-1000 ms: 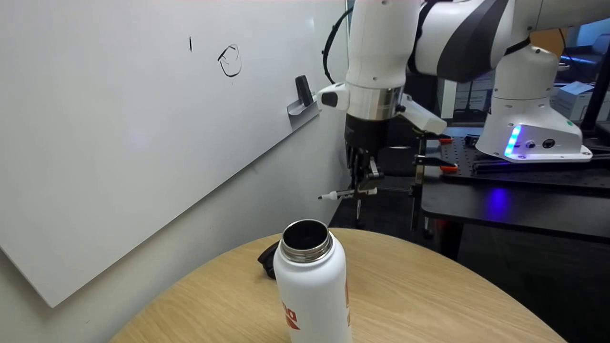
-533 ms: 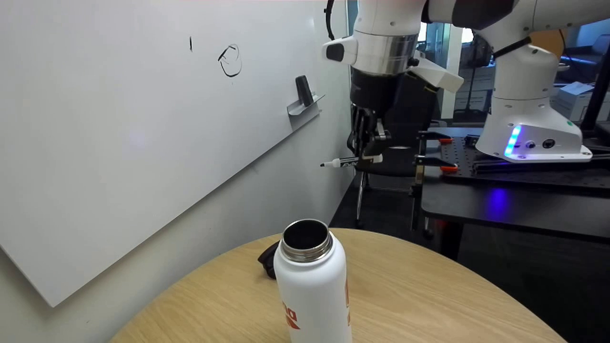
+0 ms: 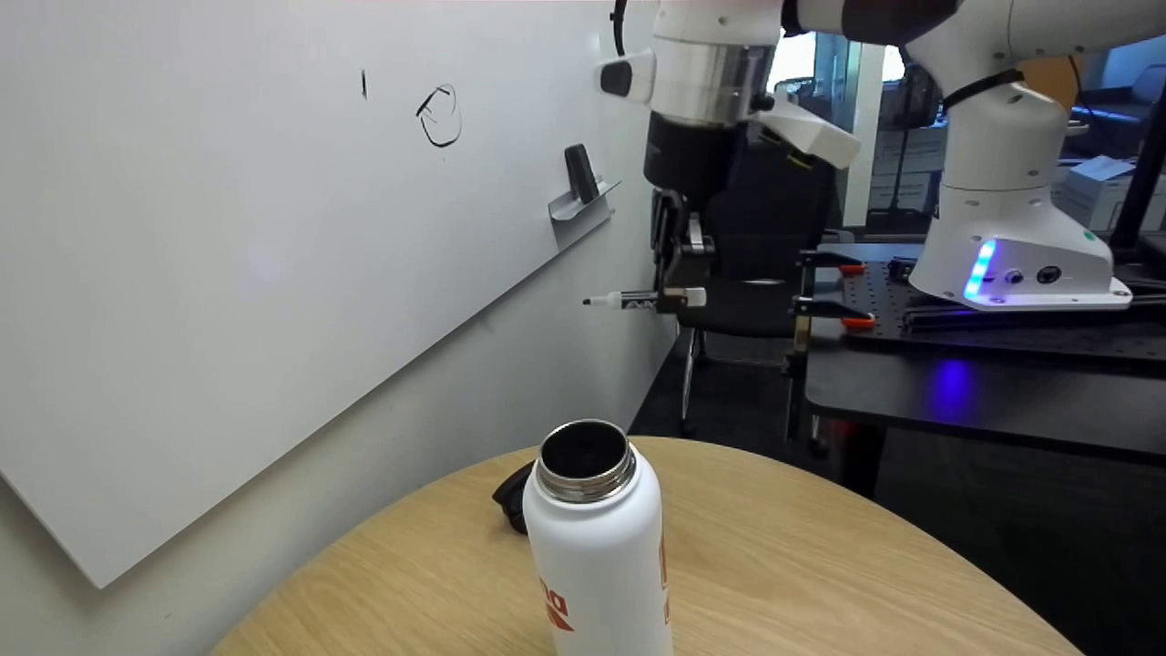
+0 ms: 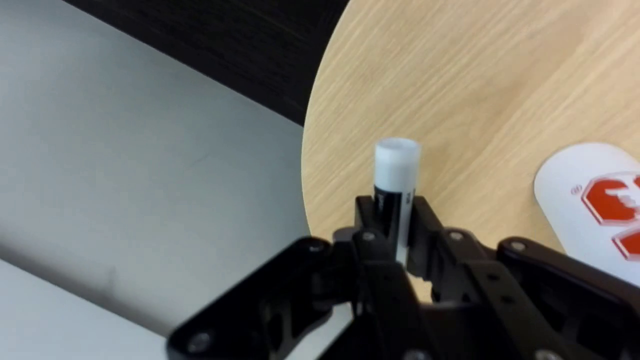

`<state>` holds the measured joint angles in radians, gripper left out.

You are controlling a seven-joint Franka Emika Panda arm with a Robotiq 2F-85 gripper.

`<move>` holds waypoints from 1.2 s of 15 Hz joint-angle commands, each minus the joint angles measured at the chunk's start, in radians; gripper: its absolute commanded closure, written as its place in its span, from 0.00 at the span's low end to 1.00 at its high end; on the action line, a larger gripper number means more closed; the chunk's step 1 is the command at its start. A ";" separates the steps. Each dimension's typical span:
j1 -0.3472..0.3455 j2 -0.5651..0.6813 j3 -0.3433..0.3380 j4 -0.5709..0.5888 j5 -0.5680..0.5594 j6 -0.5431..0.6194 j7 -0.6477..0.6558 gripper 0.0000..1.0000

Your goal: Pick up the black marker from the table and use it to write on the whiteboard, place the marker back on the table

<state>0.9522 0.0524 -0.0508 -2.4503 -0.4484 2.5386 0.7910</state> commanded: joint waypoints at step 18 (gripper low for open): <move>-0.414 -0.057 0.344 0.364 -0.047 -0.386 0.050 0.94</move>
<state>0.5925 -0.0050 0.2358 -2.0998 -0.4501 2.1854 0.8043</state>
